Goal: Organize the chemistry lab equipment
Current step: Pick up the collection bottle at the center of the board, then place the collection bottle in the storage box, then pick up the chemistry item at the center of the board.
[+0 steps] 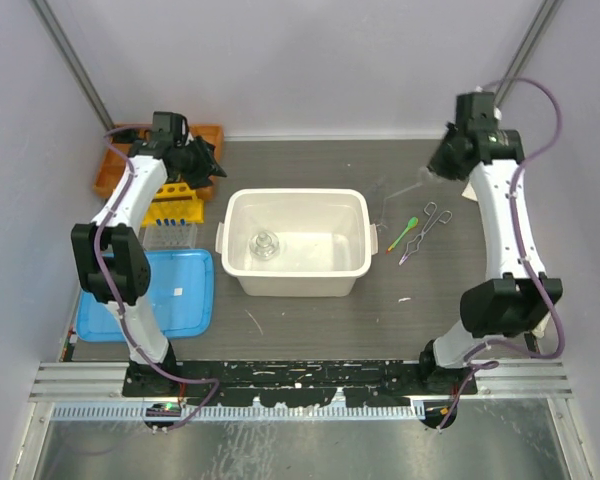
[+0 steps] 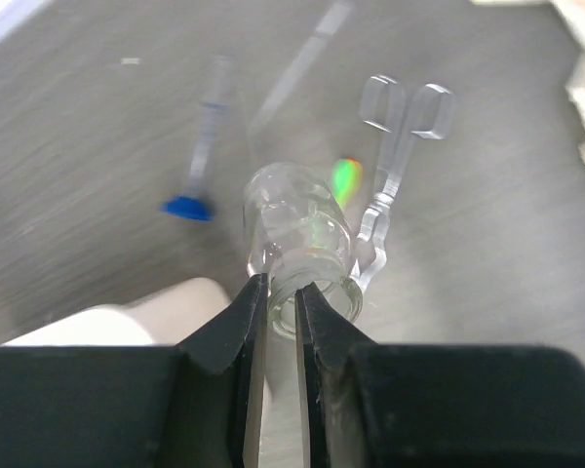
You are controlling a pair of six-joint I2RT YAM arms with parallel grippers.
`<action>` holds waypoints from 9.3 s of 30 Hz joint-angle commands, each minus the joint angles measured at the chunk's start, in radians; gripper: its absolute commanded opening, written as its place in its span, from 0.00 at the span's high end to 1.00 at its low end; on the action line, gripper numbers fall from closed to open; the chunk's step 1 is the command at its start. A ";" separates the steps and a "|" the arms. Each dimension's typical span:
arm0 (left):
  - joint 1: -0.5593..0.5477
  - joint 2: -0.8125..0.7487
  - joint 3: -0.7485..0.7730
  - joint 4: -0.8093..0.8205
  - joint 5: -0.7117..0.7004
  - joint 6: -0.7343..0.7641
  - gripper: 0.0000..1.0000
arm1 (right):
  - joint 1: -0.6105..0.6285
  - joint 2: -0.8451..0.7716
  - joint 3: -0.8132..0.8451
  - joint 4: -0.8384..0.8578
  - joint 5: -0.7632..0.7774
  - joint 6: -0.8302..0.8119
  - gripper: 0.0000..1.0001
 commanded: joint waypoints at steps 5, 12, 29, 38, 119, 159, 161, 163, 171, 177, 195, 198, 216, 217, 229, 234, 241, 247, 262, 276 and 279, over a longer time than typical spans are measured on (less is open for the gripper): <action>0.009 -0.159 -0.064 0.053 -0.036 0.027 0.54 | 0.382 0.344 0.727 -0.195 0.046 -0.081 0.99; 0.009 -0.226 -0.124 0.046 -0.076 0.039 0.54 | 0.571 0.430 0.792 -0.140 -0.082 -0.107 0.99; 0.008 -0.254 -0.173 0.022 -0.098 0.057 0.54 | 0.811 0.452 0.625 -0.232 -0.006 -0.179 0.99; 0.008 -0.258 -0.180 0.015 -0.098 0.062 0.54 | 0.826 0.431 0.481 -0.211 -0.040 -0.182 0.99; 0.009 -0.309 -0.246 -0.005 -0.111 0.073 0.54 | 0.884 0.651 0.444 -0.133 0.155 -0.166 0.63; -0.007 -0.289 -0.191 0.016 -0.080 0.053 0.54 | 0.205 0.513 0.669 0.003 -0.062 -0.091 0.61; -0.008 -0.289 -0.185 0.014 -0.082 0.053 0.54 | 0.202 0.605 0.748 -0.038 -0.090 -0.090 0.61; -0.007 -0.290 -0.179 0.014 -0.088 0.053 0.54 | 0.200 0.677 0.812 -0.069 -0.103 -0.087 0.59; -0.008 -0.273 -0.153 -0.004 -0.094 0.059 0.54 | 0.182 0.741 0.624 -0.013 -0.126 -0.083 0.57; -0.009 -0.260 -0.140 -0.012 -0.102 0.058 0.54 | 0.178 0.768 0.579 0.008 -0.141 -0.101 0.56; -0.017 -0.261 -0.143 -0.036 -0.144 0.056 0.54 | 0.077 0.932 0.656 0.124 -0.185 -0.098 0.56; -0.018 -0.263 -0.143 -0.035 -0.154 0.053 0.54 | 0.061 0.940 0.668 0.150 -0.214 -0.091 0.56; -0.021 -0.211 -0.116 -0.032 -0.168 0.048 0.54 | 0.057 1.001 0.684 0.253 -0.339 -0.044 0.54; -0.022 -0.209 -0.115 -0.031 -0.167 0.048 0.54 | 0.057 1.004 0.685 0.252 -0.338 -0.046 0.54; -0.022 -0.168 -0.078 -0.032 -0.166 0.045 0.54 | 0.057 1.027 0.665 0.247 -0.344 -0.048 0.54; -0.024 -0.157 -0.072 -0.031 -0.165 0.044 0.54 | 0.058 1.038 0.671 0.248 -0.337 -0.049 0.54; -0.024 -0.144 -0.057 -0.034 -0.165 0.045 0.54 | 0.067 1.063 0.674 0.234 -0.314 -0.057 0.57; -0.025 -0.140 -0.057 -0.037 -0.163 0.044 0.54 | 0.078 1.055 0.654 0.224 -0.312 -0.063 0.67; -0.030 -0.167 -0.103 -0.021 -0.151 0.048 0.54 | 0.096 0.829 0.651 0.259 -0.274 -0.079 0.69; -0.033 -0.206 -0.155 0.020 -0.117 0.048 0.54 | 0.246 0.532 0.536 0.363 0.086 -0.274 0.69; -0.033 -0.214 -0.165 0.023 -0.110 0.050 0.54 | 0.283 0.458 0.431 0.448 0.183 -0.312 0.68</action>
